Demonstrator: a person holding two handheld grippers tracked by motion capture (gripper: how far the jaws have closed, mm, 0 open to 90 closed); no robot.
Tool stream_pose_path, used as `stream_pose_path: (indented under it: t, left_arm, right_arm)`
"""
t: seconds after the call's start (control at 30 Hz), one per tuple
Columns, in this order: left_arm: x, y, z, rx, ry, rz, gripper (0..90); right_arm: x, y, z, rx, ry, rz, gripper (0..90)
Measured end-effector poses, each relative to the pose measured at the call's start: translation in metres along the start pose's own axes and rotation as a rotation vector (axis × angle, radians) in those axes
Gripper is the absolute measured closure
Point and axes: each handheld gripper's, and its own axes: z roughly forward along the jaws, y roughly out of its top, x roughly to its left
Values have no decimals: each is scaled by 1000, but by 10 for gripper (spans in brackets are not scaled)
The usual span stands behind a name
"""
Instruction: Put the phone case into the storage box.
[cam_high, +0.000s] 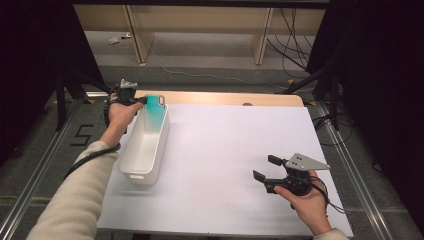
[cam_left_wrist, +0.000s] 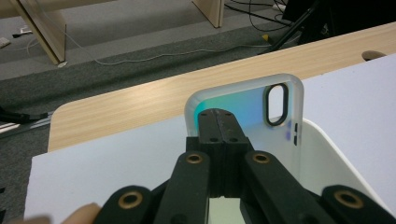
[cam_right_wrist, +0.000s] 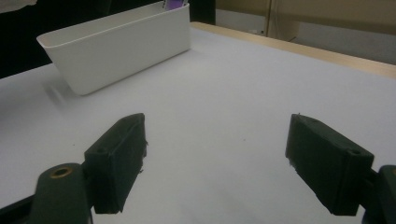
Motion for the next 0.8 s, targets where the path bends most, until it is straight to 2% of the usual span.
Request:
stream_pose_path:
  t: [0.03, 0.07, 0.13, 0.17, 0.23, 0.33, 0.43, 0.5, 0.53, 0.57, 0.6, 0.63, 0.67, 0.7, 0.73, 0.8]
  left_arm:
    - [-2, 0, 2, -29, 1, -37, 896]
    - [-2, 0, 2, -28, -1, -37, 896]
    - [-2, 0, 2, -27, 2, -34, 895]
    - [-1, 0, 2, -27, 0, -34, 895]
    - [1, 1, 0, -4, 4, -3, 895]
    - [2, 1, 0, -4, 11, -3, 893]
    - [3, 0, 0, 3, 16, 17, 880]
    - [3, 0, -1, 2, 20, 15, 877]
    - [2, 0, 1, -25, 17, -15, 879]
    - [2, 0, 1, -27, 18, -15, 879]
    - [3, 0, -2, -8, 20, 9, 879]
    - [2, 0, -2, -14, 14, 5, 878]
    - [2, 0, -3, -15, 12, 8, 875]
    - [0, 0, -2, -42, 11, -17, 872]
    - [0, -1, -4, -30, 5, 0, 870]
    - [-3, -1, -4, -61, -1, -25, 857]
  right_arm:
    - [0, -1, 3, -39, 16, 8, 216]
    - [0, 0, 1, -12, 1, 0, 215]
    - [-1, 0, 0, -15, -9, -16, 215]
    - [-1, 0, 0, -15, -5, -12, 216]
    - [-1, 0, 0, -14, -7, -14, 215]
    - [0, 0, -1, 1, 6, 7, 215]
    - [0, 0, -1, 2, 4, 6, 215]
    - [0, 0, -1, 1, 5, 8, 215]
    - [0, 0, -1, 0, 6, 10, 216]
    - [0, 0, -1, 1, 5, 9, 216]
    - [1, 0, 1, -21, 5, 12, 216]
    - [0, 0, 1, -22, 7, 11, 216]
    - [0, 0, -1, 2, 4, 6, 216]
    - [0, 0, -1, 2, 4, 6, 215]
    - [0, 0, -1, 2, 4, 6, 216]
    - [0, 1, -1, 2, 4, 7, 215]
